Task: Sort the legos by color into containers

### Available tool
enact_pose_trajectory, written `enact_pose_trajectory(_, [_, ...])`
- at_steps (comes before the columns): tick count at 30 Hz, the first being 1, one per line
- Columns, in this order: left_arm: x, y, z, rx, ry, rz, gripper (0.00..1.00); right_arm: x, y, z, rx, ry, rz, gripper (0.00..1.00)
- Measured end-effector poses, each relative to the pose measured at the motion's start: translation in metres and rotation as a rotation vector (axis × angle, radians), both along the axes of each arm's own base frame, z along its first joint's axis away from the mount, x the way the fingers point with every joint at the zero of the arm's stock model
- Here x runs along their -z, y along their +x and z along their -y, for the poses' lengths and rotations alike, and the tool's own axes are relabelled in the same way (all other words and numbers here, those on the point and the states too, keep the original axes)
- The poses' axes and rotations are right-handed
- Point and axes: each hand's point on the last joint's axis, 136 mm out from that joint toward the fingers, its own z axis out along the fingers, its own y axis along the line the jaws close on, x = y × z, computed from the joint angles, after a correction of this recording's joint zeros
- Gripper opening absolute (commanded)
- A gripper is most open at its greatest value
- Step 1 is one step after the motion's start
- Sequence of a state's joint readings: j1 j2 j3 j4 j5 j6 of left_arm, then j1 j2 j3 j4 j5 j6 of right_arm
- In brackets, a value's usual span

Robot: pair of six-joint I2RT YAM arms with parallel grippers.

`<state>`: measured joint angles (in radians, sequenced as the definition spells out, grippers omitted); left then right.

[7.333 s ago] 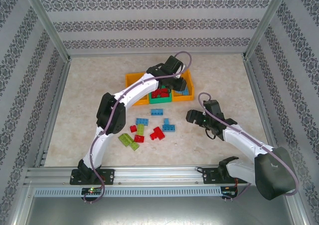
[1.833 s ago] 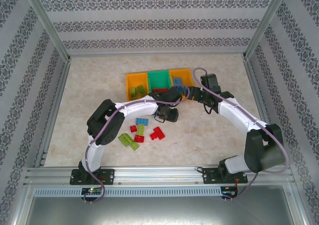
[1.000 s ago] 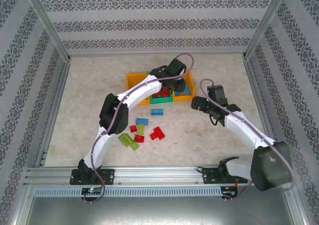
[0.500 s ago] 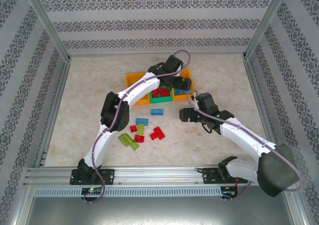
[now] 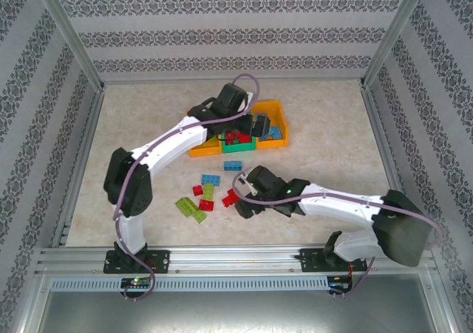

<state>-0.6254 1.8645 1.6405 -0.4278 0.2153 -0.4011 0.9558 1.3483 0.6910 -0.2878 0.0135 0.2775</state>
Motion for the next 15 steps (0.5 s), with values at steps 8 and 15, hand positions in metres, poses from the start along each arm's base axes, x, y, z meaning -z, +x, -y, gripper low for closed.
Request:
enact_pose_trajectory(8, [0.020,-0.011,-0.048,-0.090,-0.036,-0.036,1.00,0.019,-0.007,-0.020,-0.062,-0.069,-0.016,0.85])
enact_pose_trajectory(15, [0.042,-0.030,-0.066,-0.118,-0.022,-0.085,1.00,0.040,0.003,-0.026,-0.053,-0.147,-0.019,0.74])
